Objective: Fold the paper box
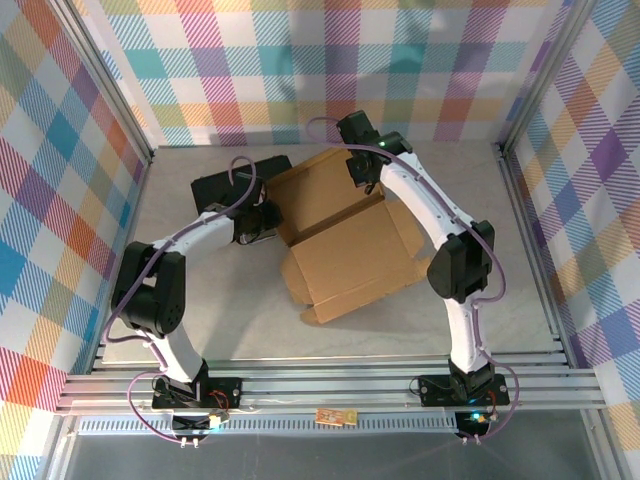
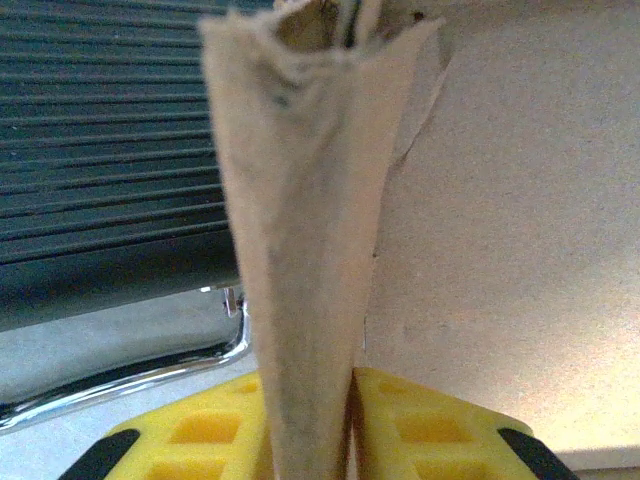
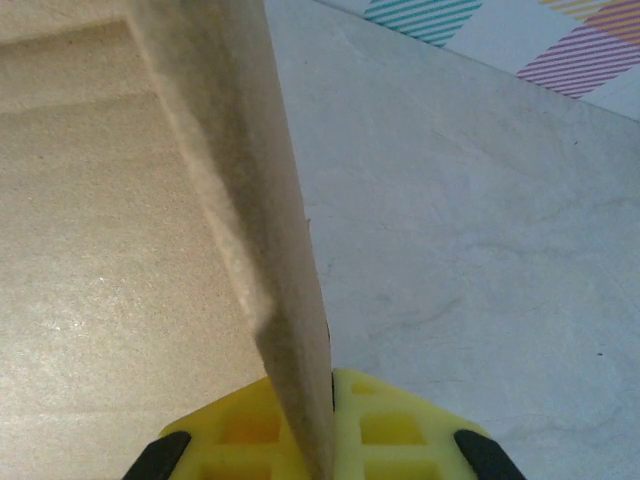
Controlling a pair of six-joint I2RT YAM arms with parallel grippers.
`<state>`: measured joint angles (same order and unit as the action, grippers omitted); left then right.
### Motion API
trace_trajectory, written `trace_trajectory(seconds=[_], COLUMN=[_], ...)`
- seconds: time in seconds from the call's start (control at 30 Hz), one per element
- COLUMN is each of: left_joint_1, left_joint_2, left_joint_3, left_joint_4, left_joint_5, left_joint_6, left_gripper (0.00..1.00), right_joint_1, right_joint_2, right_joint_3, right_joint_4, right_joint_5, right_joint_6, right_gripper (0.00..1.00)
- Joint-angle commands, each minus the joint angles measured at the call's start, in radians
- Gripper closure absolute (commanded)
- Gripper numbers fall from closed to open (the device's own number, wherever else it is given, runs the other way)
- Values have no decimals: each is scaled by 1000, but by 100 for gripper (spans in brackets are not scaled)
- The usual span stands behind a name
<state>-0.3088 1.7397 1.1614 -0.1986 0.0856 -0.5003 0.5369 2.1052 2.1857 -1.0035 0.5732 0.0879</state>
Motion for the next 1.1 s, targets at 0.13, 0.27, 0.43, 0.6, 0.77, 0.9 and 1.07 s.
trace_trajectory(seconds=[0.13,0.27,0.43,0.6,0.77,0.9,1.07], left_joint_1=[16,16,16,11,12,11,11], left_joint_2=[14,20,36,44,43,62,92], left_joint_3=[-45,-57,-59,-63,-68,-44,10], left_joint_4=[80,111,135,165,185,161,127], left_joint_5=[2,27,50,80,92,87,54], left_joint_6=[-31,-41,-51,-63,-71,-60,-41], left_gripper=[72,68,68,65,64,63,62], right_joint_1=[-29,-38,-43,-47,-50,-52,-52], right_joint_2=[16,18,32,43,52,55,58], right_joint_3=[24,25,34,40,54,54,54], right_joint_4=[25,28,22,17,14,17,20], right_joint_5=[10,-5,-15,-29,-40,-63,-85], right_joint_6=[47,54,56,62,59,50,37], right_gripper=[100,100,100,100,100,100,100])
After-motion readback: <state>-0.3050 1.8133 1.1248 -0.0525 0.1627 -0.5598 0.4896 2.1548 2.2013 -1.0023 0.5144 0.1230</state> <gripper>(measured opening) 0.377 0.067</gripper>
